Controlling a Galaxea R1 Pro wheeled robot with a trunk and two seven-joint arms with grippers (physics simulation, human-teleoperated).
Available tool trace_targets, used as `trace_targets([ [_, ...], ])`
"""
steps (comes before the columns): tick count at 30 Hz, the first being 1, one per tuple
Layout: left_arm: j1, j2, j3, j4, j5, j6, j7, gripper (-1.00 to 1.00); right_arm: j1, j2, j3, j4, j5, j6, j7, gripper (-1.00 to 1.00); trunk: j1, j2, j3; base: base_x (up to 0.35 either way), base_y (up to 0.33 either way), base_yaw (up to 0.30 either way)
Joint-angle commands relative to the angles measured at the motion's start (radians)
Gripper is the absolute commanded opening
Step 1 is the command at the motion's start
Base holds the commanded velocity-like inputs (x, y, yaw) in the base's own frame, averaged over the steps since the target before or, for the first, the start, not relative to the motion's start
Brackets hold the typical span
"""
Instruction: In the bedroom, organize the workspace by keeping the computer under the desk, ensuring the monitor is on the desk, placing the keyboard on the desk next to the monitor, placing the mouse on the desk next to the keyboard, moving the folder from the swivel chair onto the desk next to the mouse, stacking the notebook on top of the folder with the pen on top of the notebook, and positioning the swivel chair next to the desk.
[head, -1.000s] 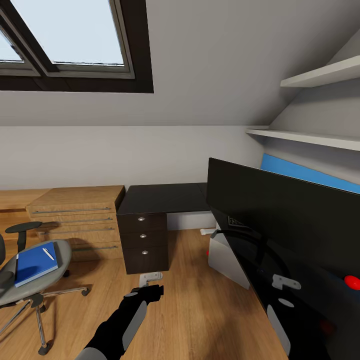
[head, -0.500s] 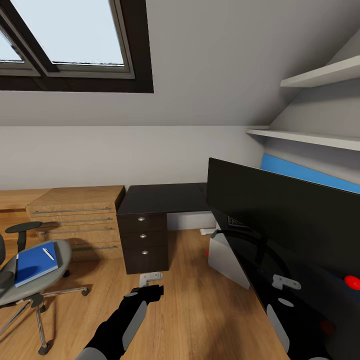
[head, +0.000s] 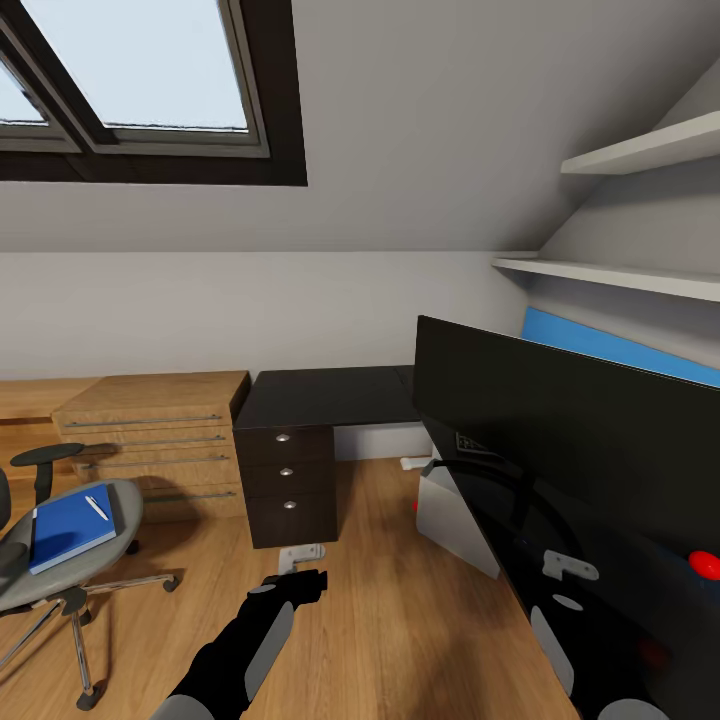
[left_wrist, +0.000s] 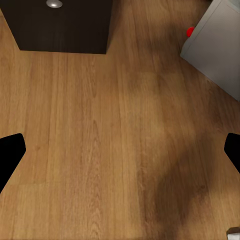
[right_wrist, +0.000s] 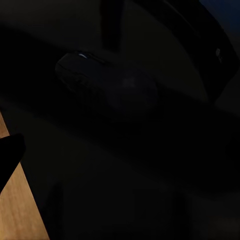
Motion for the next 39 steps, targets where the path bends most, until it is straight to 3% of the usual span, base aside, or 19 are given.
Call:
trace_targets([
  [1,-0.001,0.001,-0.004,-0.002,0.011,0.003,0.009,1.0,-0.001,0.0,0.002,-0.001,-0.007,0.004,-0.004,1.0,0.0,-0.001,-0.001,0.0,0.0,0.0],
  [39,-0.001,0.001,-0.004,-0.002,0.011,0.004,0.009,1.0,-0.001,0.0,0.002,0.0,-0.006,0.004,-0.004,1.0,0.0,-0.001,-0.001,0.044,0.0,0.0],
])
